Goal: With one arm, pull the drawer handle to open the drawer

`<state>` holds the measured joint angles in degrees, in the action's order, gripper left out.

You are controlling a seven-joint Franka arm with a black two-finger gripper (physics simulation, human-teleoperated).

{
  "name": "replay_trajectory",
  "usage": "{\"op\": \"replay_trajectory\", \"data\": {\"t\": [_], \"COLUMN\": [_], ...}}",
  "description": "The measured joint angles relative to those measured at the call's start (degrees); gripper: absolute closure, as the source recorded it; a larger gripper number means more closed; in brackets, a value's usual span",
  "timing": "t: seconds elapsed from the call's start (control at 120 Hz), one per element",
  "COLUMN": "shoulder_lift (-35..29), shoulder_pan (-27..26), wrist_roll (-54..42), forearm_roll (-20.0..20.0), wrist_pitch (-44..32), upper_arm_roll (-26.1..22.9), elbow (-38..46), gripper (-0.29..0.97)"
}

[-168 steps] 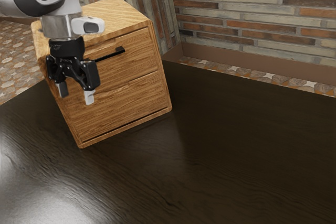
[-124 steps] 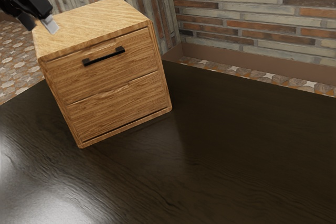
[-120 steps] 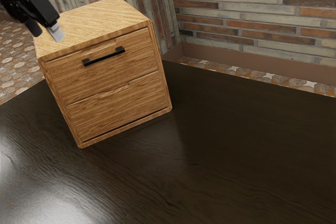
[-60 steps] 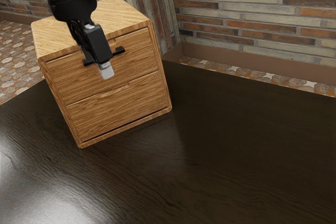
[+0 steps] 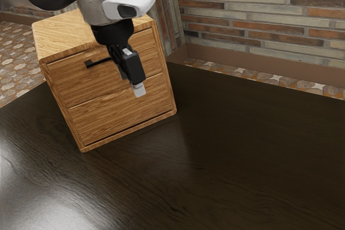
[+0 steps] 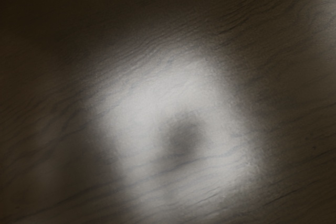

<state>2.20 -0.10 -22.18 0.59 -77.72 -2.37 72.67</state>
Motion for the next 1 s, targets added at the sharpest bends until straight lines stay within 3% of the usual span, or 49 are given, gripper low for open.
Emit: {"op": "replay_trajectory", "data": {"t": [0.083,0.325,0.525,1.0], "shoulder_lift": [0.21,1.05,2.67,6.90], "shoulder_pan": [-0.20,-1.08,1.34,0.52], "wrist_roll": [-0.37,-4.30,-7.95,-15.29], "forearm_roll": [0.49,6.67,10.30,12.07], "wrist_pitch": [-1.61,-5.46,-8.06,-13.79], "upper_arm_roll": [0.14,3.06,5.97,10.11], "elbow": [0.02,-0.63,-0.67,-5.44], "gripper": [0.11,0.20,0.22,0.25]}}
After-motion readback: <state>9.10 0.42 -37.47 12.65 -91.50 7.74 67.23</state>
